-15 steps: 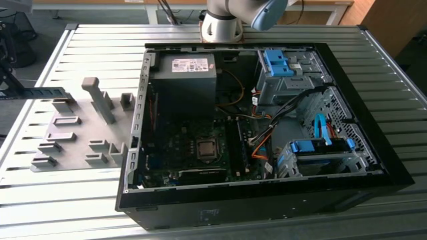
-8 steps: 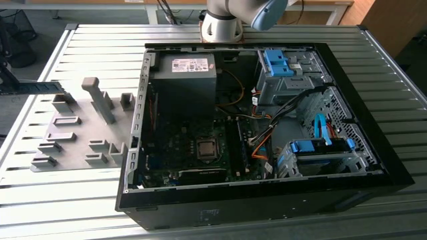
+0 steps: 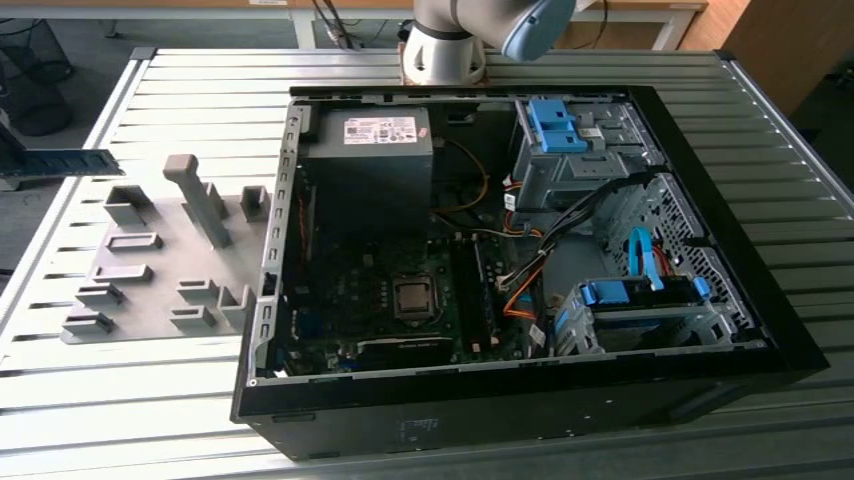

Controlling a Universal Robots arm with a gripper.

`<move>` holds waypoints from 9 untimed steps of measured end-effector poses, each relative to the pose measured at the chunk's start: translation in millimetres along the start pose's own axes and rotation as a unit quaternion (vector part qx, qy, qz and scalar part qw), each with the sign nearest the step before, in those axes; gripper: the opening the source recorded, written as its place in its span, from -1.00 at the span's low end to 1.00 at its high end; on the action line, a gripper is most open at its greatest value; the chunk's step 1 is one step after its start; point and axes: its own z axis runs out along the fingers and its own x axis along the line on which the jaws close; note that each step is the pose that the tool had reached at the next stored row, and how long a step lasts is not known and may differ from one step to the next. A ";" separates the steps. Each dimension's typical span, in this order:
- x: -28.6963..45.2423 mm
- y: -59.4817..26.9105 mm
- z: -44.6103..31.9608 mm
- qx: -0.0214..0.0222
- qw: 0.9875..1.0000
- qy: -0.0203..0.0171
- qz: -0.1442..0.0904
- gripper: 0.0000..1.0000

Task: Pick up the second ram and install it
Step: 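Pick up the second ram and move it above second insertion slot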

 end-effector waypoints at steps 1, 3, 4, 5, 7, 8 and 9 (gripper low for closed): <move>-0.1 0.0 -2.0 0.000 1.000 0.000 0.000 -0.73; -0.2 0.1 -5.9 0.000 1.000 0.000 0.000 -0.73; -0.2 0.1 -7.4 0.000 1.000 0.000 0.000 -0.73; -0.2 0.1 -8.5 0.000 1.000 0.000 0.000 -0.73; -0.2 0.1 -9.3 0.000 1.000 0.000 0.000 -0.73; -0.2 0.1 -9.3 0.000 1.000 0.000 0.000 -0.73; -0.2 0.1 -9.7 0.000 1.000 0.000 0.000 -0.73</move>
